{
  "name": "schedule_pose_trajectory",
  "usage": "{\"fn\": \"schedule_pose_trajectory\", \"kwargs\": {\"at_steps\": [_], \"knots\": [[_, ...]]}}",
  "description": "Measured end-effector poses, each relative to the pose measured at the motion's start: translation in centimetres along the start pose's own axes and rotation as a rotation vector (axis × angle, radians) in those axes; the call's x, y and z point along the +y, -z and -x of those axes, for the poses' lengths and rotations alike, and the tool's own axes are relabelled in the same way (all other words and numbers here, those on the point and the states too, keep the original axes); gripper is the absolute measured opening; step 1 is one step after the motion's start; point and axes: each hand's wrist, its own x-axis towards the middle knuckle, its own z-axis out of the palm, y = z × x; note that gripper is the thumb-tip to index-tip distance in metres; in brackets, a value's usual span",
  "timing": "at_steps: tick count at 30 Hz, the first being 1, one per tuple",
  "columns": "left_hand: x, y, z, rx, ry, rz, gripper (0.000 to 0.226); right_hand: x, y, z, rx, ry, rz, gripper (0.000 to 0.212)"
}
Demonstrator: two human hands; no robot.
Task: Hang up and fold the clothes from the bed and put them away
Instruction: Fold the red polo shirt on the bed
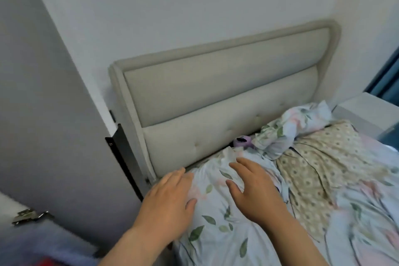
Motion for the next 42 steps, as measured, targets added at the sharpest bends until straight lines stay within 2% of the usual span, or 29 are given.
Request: {"fn": "schedule_pose_trajectory", "kwargs": {"at_steps": [5, 8, 19, 25, 31, 34, 42], "knots": [[1.1, -1.9, -5.9, -0.073, -0.180, -0.088, 0.064, 4.0, 1.1, 0.0, 0.006, -0.177, 0.044, 0.049], [2.6, -3.3, -9.1, -0.105, -0.260, -0.053, 0.066, 5.9, 2.8, 1.0, 0.043, -0.270, 0.083, 0.049], [13.9, -6.5, -15.8, -0.197, -0.614, -0.068, 0.067, 10.6, 7.2, 10.9, 0.238, -0.770, 0.154, 0.056], [18.7, -7.5, -15.3, -0.255, -0.851, -0.067, 0.052, 8.1, 6.9, 16.7, 0.351, -0.999, 0.150, 0.058], [21.0, -9.8, -13.9, -0.372, -0.990, -0.111, 0.056, 4.1, 6.6, 21.1, 0.370, -1.129, 0.193, 0.059], [22.6, -10.6, -12.2, -0.419, -1.070, -0.164, 0.062, 2.9, 6.5, 22.8, 0.425, -1.178, 0.211, 0.059], [27.1, -12.9, -5.9, -0.490, -1.264, -0.130, 0.069, 1.5, 5.2, 30.9, 0.551, -1.370, 0.193, 0.057]]}}
